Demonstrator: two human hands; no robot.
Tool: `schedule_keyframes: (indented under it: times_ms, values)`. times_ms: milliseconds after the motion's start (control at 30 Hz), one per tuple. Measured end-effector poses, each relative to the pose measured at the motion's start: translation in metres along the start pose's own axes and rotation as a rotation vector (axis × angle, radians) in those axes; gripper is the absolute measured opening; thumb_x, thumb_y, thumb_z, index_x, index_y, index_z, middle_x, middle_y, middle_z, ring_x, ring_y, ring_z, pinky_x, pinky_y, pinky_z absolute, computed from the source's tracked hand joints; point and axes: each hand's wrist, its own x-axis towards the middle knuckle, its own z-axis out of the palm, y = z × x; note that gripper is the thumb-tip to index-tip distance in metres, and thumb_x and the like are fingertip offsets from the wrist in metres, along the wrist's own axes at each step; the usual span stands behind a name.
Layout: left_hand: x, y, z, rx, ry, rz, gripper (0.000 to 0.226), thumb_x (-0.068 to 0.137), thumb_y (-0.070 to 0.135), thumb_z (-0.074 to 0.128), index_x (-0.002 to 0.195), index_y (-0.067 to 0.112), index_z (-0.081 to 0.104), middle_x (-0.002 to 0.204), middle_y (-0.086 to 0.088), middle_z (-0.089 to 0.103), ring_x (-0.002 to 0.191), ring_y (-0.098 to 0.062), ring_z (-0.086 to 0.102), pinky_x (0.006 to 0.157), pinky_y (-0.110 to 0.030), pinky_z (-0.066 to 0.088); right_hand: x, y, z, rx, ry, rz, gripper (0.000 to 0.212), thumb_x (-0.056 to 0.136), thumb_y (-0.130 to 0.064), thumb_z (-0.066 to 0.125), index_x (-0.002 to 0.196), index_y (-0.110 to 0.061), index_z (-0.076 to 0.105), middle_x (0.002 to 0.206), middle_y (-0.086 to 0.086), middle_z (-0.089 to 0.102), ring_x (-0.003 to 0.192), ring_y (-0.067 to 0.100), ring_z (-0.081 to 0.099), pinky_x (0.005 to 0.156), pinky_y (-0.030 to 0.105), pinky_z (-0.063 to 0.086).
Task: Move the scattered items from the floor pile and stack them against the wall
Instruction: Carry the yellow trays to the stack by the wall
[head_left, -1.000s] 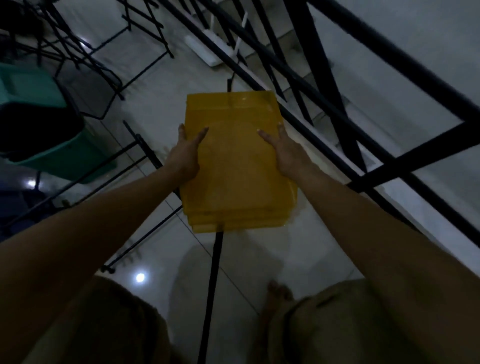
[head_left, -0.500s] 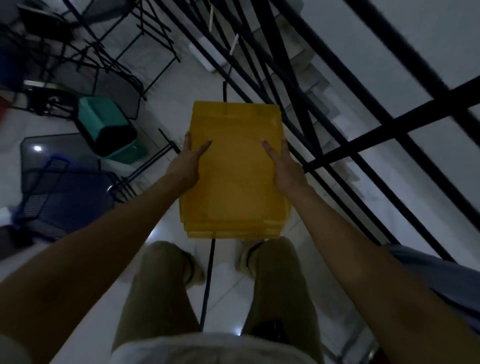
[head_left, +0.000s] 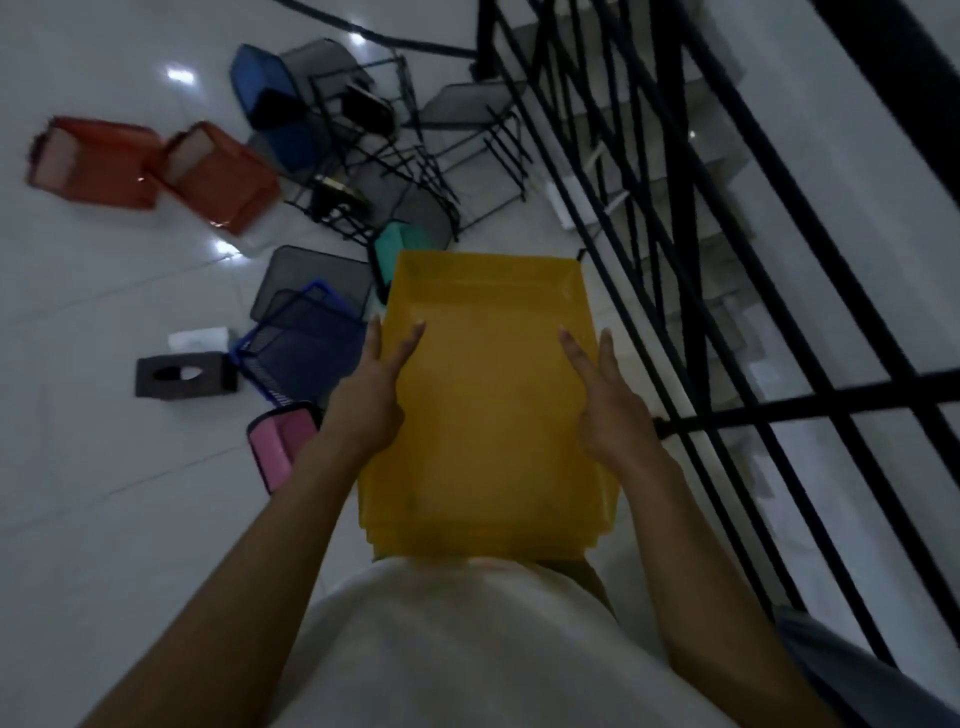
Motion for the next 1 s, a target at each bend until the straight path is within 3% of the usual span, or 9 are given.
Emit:
schedule_keyframes:
  times_ms: [100, 233, 333, 400, 600, 667, 800, 900, 1000]
  values:
    - [-0.028, -0.022, -0.007, -0.073, 0.117, -0.120, 0.108, 0.079, -0.014, 0.050, 0.145, 0.053, -0.003, 0.160, -0.002, -0.019, 0.082, -0.030, 0.062, 0.045, -0.029, 0.042, 0.004, -0.027, 0.004, -0.045, -0.037, -0.115, 0.107, 0.088, 0.016, 0.040, 0.143, -0.062, -0.008, 0.161, -0.005, -0.021, 0.067, 0.021, 0.059, 0.044, 0.025, 0.043]
    - [-0.072, -0.033, -0.008, -0.174, 0.265, -0.277, 0.102, 0.080, -0.014, 0.048, 0.149, 0.047, 0.006, 0.161, -0.004, -0.014, 0.099, -0.033, 0.060, 0.046, -0.023, 0.036, 0.007, -0.060, 0.001, -0.115, -0.084, -0.307, 0.105, 0.088, 0.017, 0.039, 0.145, -0.059, -0.004, 0.161, -0.004, -0.019, 0.095, 0.027, 0.060, 0.056, 0.036, 0.055]
    - [-0.110, -0.036, -0.004, -0.230, 0.373, -0.371, 0.100, 0.080, -0.013, 0.050, 0.149, 0.047, 0.008, 0.161, -0.004, -0.010, 0.098, -0.031, 0.059, 0.048, -0.022, 0.033, 0.004, -0.082, 0.000, -0.165, -0.113, -0.416, 0.105, 0.087, 0.017, 0.038, 0.145, -0.061, -0.003, 0.162, -0.004, -0.016, 0.090, 0.026, 0.060, 0.047, 0.029, 0.046]
    - [-0.133, -0.040, 0.000, -0.256, 0.435, -0.423, 0.102, 0.082, -0.011, 0.051, 0.146, 0.052, 0.004, 0.161, -0.004, -0.010, 0.098, -0.031, 0.059, 0.054, -0.028, 0.042, 0.004, -0.098, 0.001, -0.198, -0.137, -0.490, 0.104, 0.087, 0.015, 0.037, 0.144, -0.062, -0.003, 0.162, -0.004, -0.014, 0.085, 0.025, 0.060, 0.047, 0.028, 0.044]
    - [-0.202, -0.059, 0.009, -0.402, 0.609, -0.653, 0.094, 0.086, -0.009, 0.047, 0.149, 0.049, 0.007, 0.162, -0.002, -0.007, 0.115, -0.031, 0.054, 0.067, -0.032, 0.049, -0.011, -0.159, 0.026, -0.248, -0.211, -0.701, 0.097, 0.090, 0.014, 0.037, 0.148, -0.055, 0.004, 0.163, -0.005, -0.009, 0.122, 0.030, 0.047, 0.076, 0.038, 0.052]
    - [-0.224, -0.073, 0.013, -0.427, 0.661, -0.727, 0.091, 0.087, -0.008, 0.046, 0.149, 0.048, 0.009, 0.162, -0.001, -0.005, 0.122, -0.031, 0.050, 0.076, -0.034, 0.049, -0.019, -0.182, 0.042, -0.251, -0.246, -0.769, 0.097, 0.089, 0.014, 0.037, 0.148, -0.056, 0.005, 0.163, -0.008, -0.009, 0.135, 0.029, 0.038, 0.078, 0.034, 0.050]
    - [-0.268, -0.111, 0.012, -0.465, 0.738, -0.849, 0.087, 0.089, -0.007, 0.045, 0.149, 0.047, 0.012, 0.162, 0.001, -0.002, 0.130, -0.030, 0.043, 0.084, -0.034, 0.045, -0.039, -0.241, 0.082, -0.303, -0.302, -0.856, 0.101, 0.087, 0.015, 0.040, 0.147, -0.059, 0.005, 0.163, -0.010, -0.009, 0.126, 0.031, 0.046, 0.088, 0.045, 0.053]
    - [-0.307, -0.148, 0.007, -0.496, 0.781, -0.914, 0.087, 0.090, -0.008, 0.045, 0.149, 0.046, 0.013, 0.162, 0.003, -0.002, 0.134, -0.028, 0.039, 0.083, -0.031, 0.042, -0.059, -0.286, 0.120, -0.330, -0.348, -0.887, 0.102, 0.087, 0.014, 0.039, 0.143, -0.064, 0.004, 0.162, -0.012, -0.010, 0.123, 0.032, 0.049, 0.085, 0.045, 0.053]
    - [-0.347, -0.190, 0.001, -0.508, 0.814, -0.948, 0.088, 0.089, -0.008, 0.046, 0.149, 0.047, 0.013, 0.162, 0.003, -0.002, 0.137, -0.027, 0.036, 0.090, -0.036, 0.044, -0.083, -0.332, 0.161, -0.346, -0.363, -0.950, 0.101, 0.087, 0.014, 0.039, 0.145, -0.061, 0.005, 0.162, -0.013, -0.009, 0.124, 0.029, 0.048, 0.087, 0.044, 0.050]
